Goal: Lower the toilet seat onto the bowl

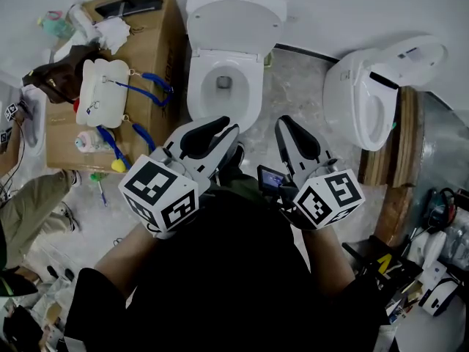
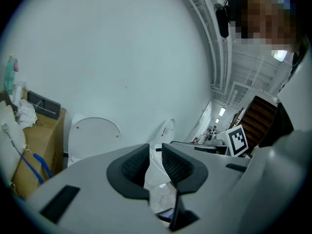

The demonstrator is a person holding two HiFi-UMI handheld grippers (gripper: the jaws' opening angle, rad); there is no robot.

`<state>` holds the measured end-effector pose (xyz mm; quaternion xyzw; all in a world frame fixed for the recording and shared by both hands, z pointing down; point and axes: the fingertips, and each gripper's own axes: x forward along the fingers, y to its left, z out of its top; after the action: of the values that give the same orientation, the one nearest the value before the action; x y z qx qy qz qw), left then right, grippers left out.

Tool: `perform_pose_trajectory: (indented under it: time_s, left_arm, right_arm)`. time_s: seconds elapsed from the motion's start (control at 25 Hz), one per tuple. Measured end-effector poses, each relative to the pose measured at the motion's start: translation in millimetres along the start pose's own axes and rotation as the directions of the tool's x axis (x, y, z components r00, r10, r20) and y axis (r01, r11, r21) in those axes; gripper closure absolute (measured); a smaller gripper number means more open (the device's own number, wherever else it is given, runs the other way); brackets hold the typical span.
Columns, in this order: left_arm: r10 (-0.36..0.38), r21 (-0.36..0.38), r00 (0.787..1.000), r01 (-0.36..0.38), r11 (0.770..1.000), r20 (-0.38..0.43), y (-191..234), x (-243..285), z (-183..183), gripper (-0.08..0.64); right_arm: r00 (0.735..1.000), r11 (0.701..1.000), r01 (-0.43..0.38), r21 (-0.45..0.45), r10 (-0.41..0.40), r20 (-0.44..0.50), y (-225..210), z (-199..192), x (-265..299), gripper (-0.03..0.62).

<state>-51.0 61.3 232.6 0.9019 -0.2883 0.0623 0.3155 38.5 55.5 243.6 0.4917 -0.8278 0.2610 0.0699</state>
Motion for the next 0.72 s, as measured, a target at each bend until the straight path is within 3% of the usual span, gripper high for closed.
perform_pose_trajectory:
  time_s: [0.72]
  left_arm:
    - [0.004, -0.008, 1.000, -0.004, 1.000, -0.007, 9.9, 6.0, 5.5, 0.471]
  right_arm:
    - [1.000, 1.000, 0.007, -0.009, -0.006, 0.031, -4.0, 14.0, 2.8, 0.546]
